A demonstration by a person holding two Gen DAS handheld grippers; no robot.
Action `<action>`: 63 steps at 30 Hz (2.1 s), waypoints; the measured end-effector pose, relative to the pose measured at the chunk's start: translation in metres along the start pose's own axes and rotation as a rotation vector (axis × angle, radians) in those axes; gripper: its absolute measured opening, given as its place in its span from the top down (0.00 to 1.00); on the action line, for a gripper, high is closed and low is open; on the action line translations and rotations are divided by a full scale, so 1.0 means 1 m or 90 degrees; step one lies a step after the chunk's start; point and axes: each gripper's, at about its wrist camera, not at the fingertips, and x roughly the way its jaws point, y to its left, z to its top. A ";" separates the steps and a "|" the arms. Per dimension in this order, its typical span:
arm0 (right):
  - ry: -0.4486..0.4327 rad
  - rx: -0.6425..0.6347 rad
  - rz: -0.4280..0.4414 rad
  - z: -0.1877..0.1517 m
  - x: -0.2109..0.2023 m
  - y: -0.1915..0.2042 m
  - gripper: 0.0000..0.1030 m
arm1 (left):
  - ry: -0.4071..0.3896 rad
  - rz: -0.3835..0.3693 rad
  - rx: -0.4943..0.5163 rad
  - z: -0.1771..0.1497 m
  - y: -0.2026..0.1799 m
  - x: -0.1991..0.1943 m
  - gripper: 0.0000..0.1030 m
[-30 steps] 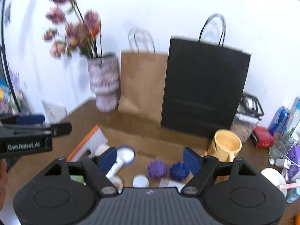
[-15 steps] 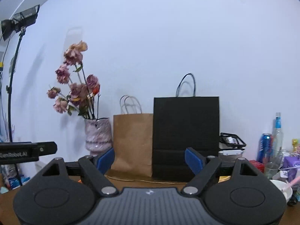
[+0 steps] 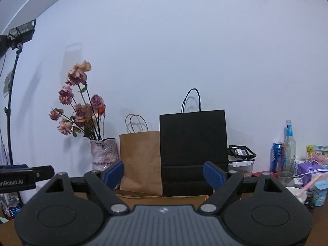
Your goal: Organize rigid objects
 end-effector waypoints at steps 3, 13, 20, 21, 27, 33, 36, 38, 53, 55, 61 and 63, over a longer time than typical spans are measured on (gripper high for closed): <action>0.006 0.017 0.003 0.000 -0.024 0.000 0.18 | 0.001 -0.024 -0.007 -0.004 0.001 -0.025 0.25; 0.019 0.027 0.020 -0.009 -0.129 0.013 0.17 | 0.001 0.022 0.066 -0.029 0.002 -0.128 0.20; 0.052 0.032 0.021 -0.026 -0.208 0.024 0.09 | -0.004 0.007 0.052 -0.046 0.001 -0.216 0.16; 0.051 0.031 0.021 -0.029 -0.221 0.025 0.09 | -0.003 0.003 0.045 -0.048 0.002 -0.226 0.16; 0.053 0.040 0.013 -0.039 -0.283 0.025 0.07 | 0.016 -0.002 0.027 -0.066 0.007 -0.271 0.11; 0.059 0.037 -0.003 -0.054 -0.330 0.026 0.00 | 0.021 0.003 0.059 -0.084 0.002 -0.308 0.03; 0.065 0.053 0.010 -0.061 -0.344 0.028 0.00 | 0.020 0.000 0.058 -0.090 0.001 -0.326 0.01; 0.072 0.045 0.023 -0.063 -0.348 0.033 0.00 | 0.020 -0.017 0.066 -0.092 -0.001 -0.333 0.00; 0.073 0.024 0.044 -0.059 -0.348 0.042 0.00 | 0.034 -0.011 0.033 -0.093 0.001 -0.334 0.00; 0.073 0.023 0.045 -0.059 -0.347 0.043 0.00 | 0.033 -0.008 0.031 -0.093 0.002 -0.335 0.00; 0.077 0.023 0.050 -0.059 -0.346 0.043 0.00 | 0.034 -0.010 0.031 -0.093 0.000 -0.334 0.00; 0.076 0.023 0.049 -0.059 -0.346 0.043 0.00 | 0.034 -0.011 0.031 -0.094 0.000 -0.334 0.00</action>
